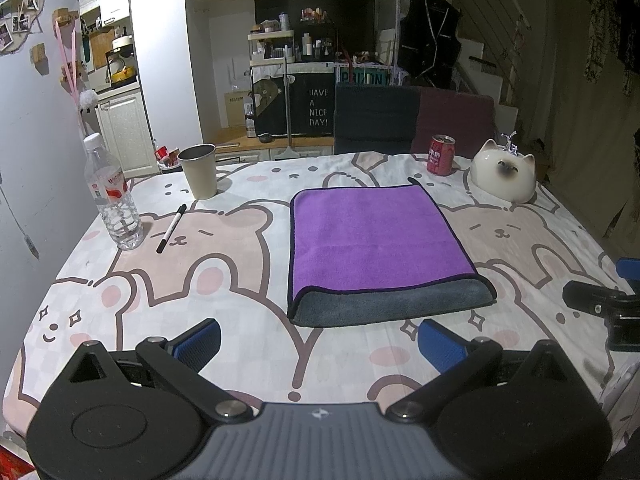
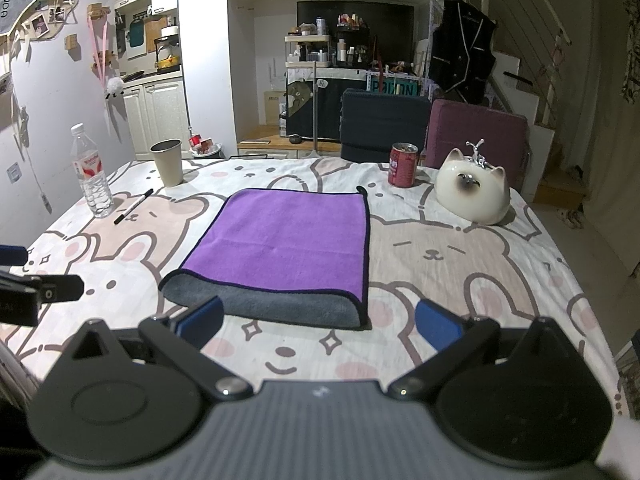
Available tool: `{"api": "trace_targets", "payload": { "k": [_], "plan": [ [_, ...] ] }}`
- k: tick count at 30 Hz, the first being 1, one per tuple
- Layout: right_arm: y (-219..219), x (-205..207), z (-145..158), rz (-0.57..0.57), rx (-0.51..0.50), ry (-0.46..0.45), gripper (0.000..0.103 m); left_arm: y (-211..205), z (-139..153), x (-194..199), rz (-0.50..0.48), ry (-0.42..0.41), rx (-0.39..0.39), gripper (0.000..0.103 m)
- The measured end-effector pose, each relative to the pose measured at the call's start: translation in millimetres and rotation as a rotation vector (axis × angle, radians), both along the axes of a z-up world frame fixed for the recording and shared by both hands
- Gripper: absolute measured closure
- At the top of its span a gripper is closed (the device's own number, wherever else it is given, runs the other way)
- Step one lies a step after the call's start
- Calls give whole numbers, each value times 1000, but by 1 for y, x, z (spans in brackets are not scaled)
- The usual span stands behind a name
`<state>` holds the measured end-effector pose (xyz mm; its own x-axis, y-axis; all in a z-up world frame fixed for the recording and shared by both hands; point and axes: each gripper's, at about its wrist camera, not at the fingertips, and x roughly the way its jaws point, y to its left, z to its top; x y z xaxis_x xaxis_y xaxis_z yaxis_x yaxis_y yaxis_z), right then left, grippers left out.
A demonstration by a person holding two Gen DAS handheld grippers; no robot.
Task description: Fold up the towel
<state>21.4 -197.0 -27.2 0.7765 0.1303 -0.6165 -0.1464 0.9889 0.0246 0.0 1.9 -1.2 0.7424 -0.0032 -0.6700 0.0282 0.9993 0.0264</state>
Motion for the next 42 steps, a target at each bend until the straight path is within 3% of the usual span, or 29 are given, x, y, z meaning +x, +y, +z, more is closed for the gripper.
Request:
{"api": "trace_targets", "payload": {
  "k": [17, 34, 42],
  "plan": [
    [1, 22, -10, 9, 6, 73, 0, 6, -22, 34, 11, 58, 1, 0],
    [4, 70, -29, 0, -73, 155, 0, 14, -53, 94, 13, 116, 40, 0],
    [1, 90, -39, 56, -82, 181, 0, 22, -65, 118, -44, 125, -22, 0]
  ]
}}
